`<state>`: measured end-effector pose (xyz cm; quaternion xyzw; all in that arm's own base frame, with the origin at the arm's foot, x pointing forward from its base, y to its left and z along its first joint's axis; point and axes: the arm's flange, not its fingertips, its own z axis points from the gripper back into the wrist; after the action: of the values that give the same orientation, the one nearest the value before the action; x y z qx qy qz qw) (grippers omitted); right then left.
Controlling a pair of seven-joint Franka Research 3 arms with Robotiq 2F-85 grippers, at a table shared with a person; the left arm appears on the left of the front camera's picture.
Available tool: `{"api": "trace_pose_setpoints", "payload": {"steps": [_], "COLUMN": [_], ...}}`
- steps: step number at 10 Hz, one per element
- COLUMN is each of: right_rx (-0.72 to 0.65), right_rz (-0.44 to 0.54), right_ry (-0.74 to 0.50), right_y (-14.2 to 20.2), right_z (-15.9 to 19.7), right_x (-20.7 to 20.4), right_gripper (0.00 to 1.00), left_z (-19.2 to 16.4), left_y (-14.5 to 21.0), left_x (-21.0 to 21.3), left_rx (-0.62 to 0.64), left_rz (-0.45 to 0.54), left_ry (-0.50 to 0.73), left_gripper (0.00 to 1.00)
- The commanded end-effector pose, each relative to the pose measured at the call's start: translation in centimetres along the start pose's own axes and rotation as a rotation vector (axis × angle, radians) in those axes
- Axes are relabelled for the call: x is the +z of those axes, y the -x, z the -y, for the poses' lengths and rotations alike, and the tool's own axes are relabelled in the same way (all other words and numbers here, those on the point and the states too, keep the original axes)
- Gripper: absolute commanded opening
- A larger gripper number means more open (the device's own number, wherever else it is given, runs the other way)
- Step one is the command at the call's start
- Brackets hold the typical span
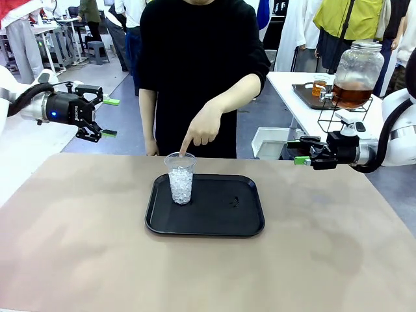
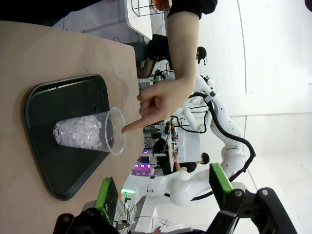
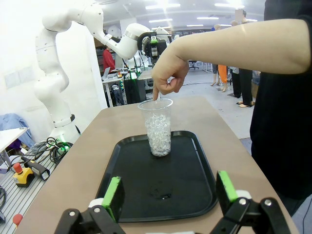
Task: Pour the drink into the iced cup.
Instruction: Pick up the iced cup indicated by the human and present it to them.
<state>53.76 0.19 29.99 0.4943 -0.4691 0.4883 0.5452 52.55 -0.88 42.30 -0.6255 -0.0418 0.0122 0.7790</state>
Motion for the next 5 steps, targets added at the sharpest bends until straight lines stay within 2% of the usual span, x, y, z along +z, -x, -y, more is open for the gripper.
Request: {"api": "trace_pose_setpoints", "payload": {"steps": [1, 3, 5], "right_rx": [-0.001, -0.001, -0.001], "right_rz": [0.019, 0.019, 0.019], "right_ry": [0.002, 0.002, 0.002], "right_y": [-0.2, -0.2, -0.2], "right_z": [-0.3, -0.3, -0.3], "right_x": [-0.1, -0.1, -0.1], "right_gripper": [1.00, 1.00, 1.00], "left_z": [0.2, -0.2, -0.8], "left_y": [-0.8, -1.0, -0.7], "left_x": [0.0, 0.4, 0.6], "left_rx": [-0.170, -0.433, -0.585], "left_rz": [-0.004, -0.054, -0.088], "left_ry": [0.007, 0.045, 0.016], "left_gripper": [1.00, 1.00, 1.00]}}
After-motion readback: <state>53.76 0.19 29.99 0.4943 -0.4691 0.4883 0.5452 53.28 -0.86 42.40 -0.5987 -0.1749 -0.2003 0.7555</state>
